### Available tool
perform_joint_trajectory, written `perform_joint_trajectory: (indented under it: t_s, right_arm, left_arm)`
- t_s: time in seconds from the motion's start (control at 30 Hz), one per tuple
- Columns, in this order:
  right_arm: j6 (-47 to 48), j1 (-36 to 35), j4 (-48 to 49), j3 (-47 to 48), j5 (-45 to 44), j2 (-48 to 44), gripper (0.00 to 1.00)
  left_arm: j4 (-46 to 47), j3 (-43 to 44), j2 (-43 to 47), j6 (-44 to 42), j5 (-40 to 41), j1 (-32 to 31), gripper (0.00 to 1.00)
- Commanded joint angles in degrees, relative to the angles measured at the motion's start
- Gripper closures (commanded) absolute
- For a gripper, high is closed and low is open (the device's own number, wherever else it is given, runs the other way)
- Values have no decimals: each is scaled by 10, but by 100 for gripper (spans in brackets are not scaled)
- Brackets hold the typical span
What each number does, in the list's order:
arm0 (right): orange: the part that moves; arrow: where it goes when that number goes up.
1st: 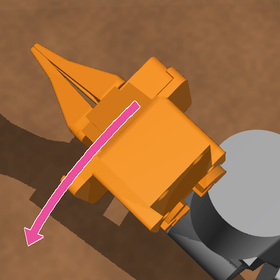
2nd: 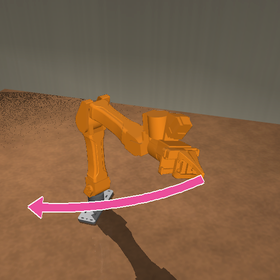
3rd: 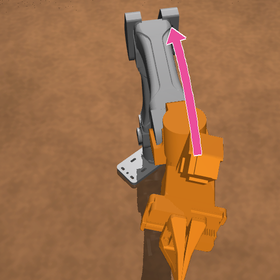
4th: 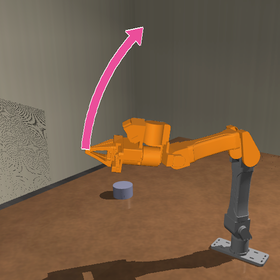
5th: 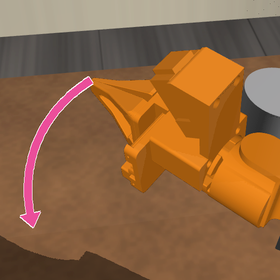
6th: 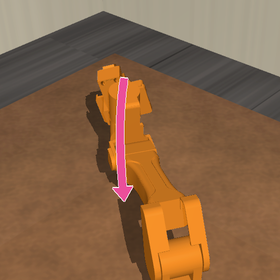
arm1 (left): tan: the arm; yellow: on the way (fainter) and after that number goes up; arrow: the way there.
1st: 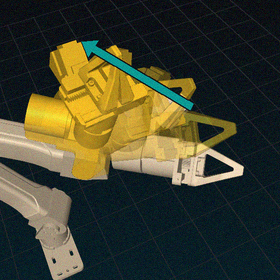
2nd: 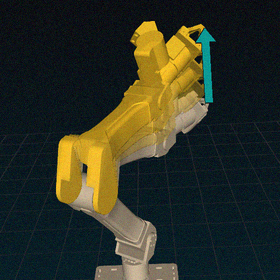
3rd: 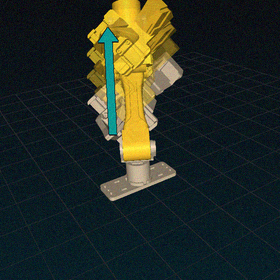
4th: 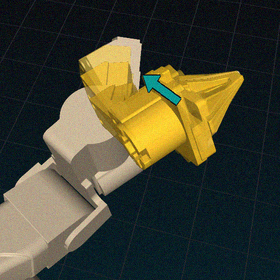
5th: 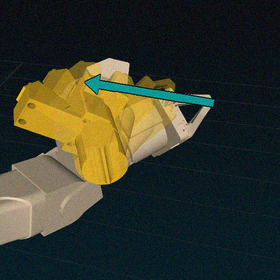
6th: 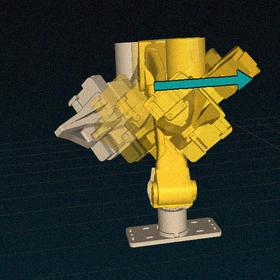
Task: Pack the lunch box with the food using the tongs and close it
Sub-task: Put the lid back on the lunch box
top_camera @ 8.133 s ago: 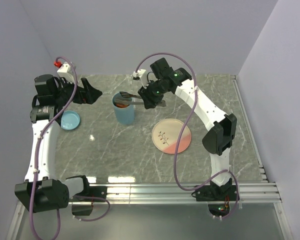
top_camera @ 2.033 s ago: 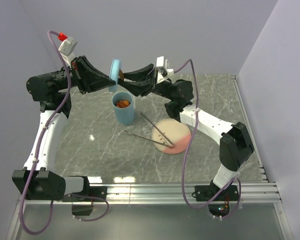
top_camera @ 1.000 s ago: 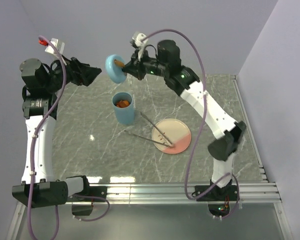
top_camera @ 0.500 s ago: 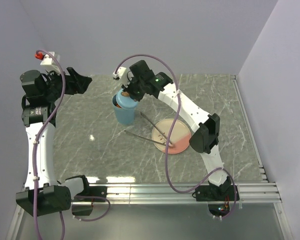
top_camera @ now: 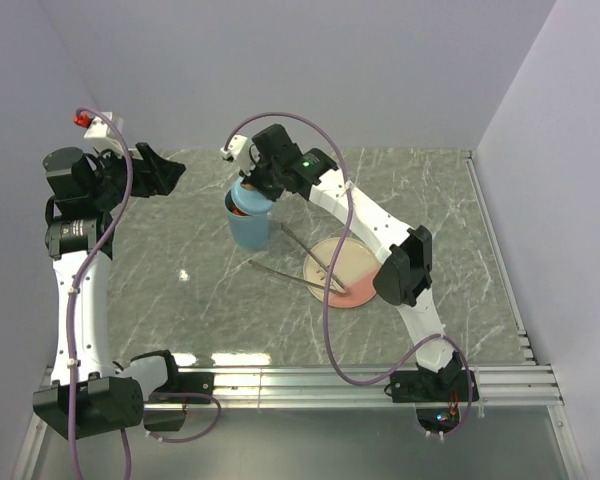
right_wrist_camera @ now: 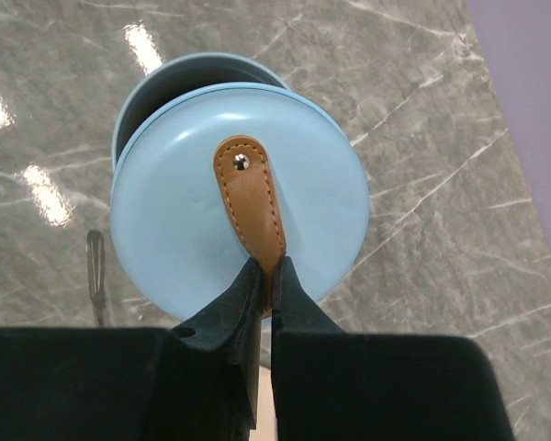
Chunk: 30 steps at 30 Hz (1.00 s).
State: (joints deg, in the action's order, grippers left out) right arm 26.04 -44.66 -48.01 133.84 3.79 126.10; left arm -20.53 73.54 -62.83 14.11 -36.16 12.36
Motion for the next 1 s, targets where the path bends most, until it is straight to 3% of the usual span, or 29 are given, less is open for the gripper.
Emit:
perform_joint_trajectory:
  t_s: [0.0,0.27,0.53,0.83,0.97]
  right_arm:
    - [13,-14,45,21,-14,9,100]
    - [19,-24,71,21,-25,27,100]
    - [31,-30,87,17,-28,33,86]
    - [38,-34,78,17,-23,38,83]
    - [35,-34,85,17,-27,39,68]
  left_arm:
    - [6,-2,10,-16,-5,2,18]
    - [7,-16,7,-24,-6,2,18]
    - [9,-21,-8,-27,-12,3,19]
    - [12,-22,-21,-31,-14,2,19]
    - [16,-23,-26,-29,-15,2,19]
